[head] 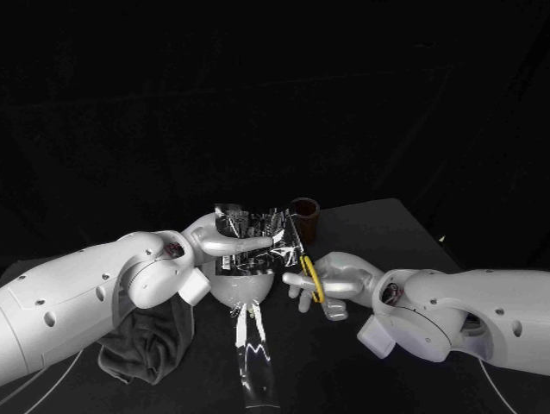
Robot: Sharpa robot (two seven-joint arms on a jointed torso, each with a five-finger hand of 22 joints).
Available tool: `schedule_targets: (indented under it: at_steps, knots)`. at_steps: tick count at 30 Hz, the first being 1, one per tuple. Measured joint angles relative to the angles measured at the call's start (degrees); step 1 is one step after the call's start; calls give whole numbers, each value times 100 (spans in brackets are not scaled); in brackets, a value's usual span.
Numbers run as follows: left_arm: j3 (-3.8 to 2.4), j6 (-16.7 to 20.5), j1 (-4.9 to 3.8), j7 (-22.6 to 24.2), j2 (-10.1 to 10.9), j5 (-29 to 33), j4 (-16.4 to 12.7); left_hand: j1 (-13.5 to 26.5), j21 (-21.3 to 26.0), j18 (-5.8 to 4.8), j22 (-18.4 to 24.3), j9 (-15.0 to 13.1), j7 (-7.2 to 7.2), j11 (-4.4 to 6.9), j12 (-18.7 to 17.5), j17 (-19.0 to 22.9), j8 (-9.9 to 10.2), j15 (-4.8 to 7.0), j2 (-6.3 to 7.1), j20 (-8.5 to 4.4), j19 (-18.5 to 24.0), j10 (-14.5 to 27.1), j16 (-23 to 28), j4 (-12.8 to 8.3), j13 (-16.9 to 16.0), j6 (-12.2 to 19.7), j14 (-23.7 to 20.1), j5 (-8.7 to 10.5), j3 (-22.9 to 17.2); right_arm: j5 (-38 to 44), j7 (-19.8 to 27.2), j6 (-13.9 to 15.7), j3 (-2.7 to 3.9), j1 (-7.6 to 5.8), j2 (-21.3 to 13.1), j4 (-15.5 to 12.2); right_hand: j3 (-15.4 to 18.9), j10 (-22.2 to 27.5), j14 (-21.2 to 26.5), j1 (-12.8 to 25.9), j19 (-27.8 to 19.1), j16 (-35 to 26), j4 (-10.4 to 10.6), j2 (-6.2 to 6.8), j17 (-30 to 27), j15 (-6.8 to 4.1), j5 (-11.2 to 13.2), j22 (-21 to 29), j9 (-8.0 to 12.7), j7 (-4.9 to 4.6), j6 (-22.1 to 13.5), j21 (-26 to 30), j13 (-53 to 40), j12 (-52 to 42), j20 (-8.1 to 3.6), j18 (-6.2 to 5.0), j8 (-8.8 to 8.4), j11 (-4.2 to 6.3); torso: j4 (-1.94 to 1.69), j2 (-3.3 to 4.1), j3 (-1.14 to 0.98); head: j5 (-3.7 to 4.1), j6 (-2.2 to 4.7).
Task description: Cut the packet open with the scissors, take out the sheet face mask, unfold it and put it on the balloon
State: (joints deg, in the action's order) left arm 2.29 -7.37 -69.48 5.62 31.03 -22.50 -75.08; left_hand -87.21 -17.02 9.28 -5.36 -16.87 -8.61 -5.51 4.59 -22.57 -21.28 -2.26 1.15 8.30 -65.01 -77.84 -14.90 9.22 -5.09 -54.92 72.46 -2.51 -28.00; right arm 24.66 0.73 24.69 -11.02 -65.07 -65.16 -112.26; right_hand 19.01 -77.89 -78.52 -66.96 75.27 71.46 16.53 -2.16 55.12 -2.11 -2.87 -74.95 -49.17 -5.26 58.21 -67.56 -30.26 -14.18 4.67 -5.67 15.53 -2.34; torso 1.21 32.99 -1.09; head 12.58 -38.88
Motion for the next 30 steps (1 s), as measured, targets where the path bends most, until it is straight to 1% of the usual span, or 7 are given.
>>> schedule_targets:
  at_steps: [2, 5, 10, 13, 18, 24, 30]
  knots:
    - [0, 0, 0, 0, 4, -23, 0, 0, 0, -1, 0, 0, 0, 0, 0, 0, 0, 8, 0, 0, 0, 0, 0, 0, 0, 1, -9, 0, 0, 0, -1, 0, 0, -1, -5, 1, 51, -63, -42, -1, 25, 26, 7, -28, 56, -35, 0, 0, -36, 34, 35, -22, -60, -56, -25, 2, 37, 50, -1, 0, 0, 0, 0]
    - [-2, 0, 0, -3, 7, -46, -2, 0, 0, -1, 0, 0, 0, 0, 0, -15, 0, 8, 0, 0, 0, 0, 0, -17, -6, 1, -9, 0, 17, 0, -4, -1, 0, -3, -6, 1, 99, -63, -42, -22, 25, 26, 6, -80, 59, -35, 0, 0, -59, 34, 35, -22, -92, -57, -25, 2, 41, 49, -1, 0, 1, 0, 8]
    - [-2, -3, -1, -13, 7, -72, -9, 1, 0, 0, 0, 0, 0, 0, 0, -16, 0, 8, 1, 0, 0, 0, 0, -17, -7, 2, -9, 9, 17, 7, -5, 3, 0, -6, -5, 0, 146, -63, -42, -22, 25, 26, 6, -79, 34, -35, 0, 1, -76, 34, 35, -22, -121, -57, -25, 3, 41, 50, -4, 0, 2, 1, 18]
    - [-2, -5, -2, -21, 7, -82, -15, 2, 0, 44, 0, 0, 8, 0, 0, -15, 0, 8, 3, 0, 0, 0, 0, -17, -6, 11, -9, 12, 17, 10, -5, 18, 0, -6, -1, -1, 275, 29, 3, -36, -40, -30, -6, -141, -82, 10, 0, 3, -92, -10, -78, 71, -145, -50, -45, 4, 4, 113, -4, 0, 2, -15, 27]
    - [-2, -7, -2, -36, 8, -93, -28, 9, 0, 57, 0, 0, 17, 1, 0, -21, -23, 8, 9, 0, 0, 0, 0, -17, -6, 5, -9, 9, 17, 13, 5, 55, 0, -7, 10, -1, 432, 379, 133, -53, -169, -163, 9, -202, -286, 92, 0, 5, -91, -123, -331, 211, -117, 128, 19, 7, -145, -14, -4, 0, 2, -16, 39]
    - [0, -16, -1, -52, 9, -106, -45, 23, 0, 57, 0, 0, 32, 32, -1, -21, -42, 8, 24, 0, 0, -31, 0, -17, -5, 8, -9, -10, 17, 8, 27, 119, 0, -8, 33, -5, 462, 800, 394, -24, -301, -424, 23, -173, -719, 251, 0, 3, -64, -305, -650, 356, 56, 378, 131, 9, -338, -199, -1, 3, 2, 7, 43]
    - [3, -41, 2, -71, 9, -136, -64, 29, 0, 56, 0, 0, 20, 32, -1, -20, -42, 7, 29, 0, 0, -31, 0, -17, -4, -3, -8, -10, 17, -17, 59, 203, 4, -12, 53, -15, 431, 870, 424, 55, -328, -433, 29, -93, -786, 281, 0, 1, -61, -356, -707, 384, 120, 411, 158, 10, -365, -228, -1, 3, 2, -16, 65]
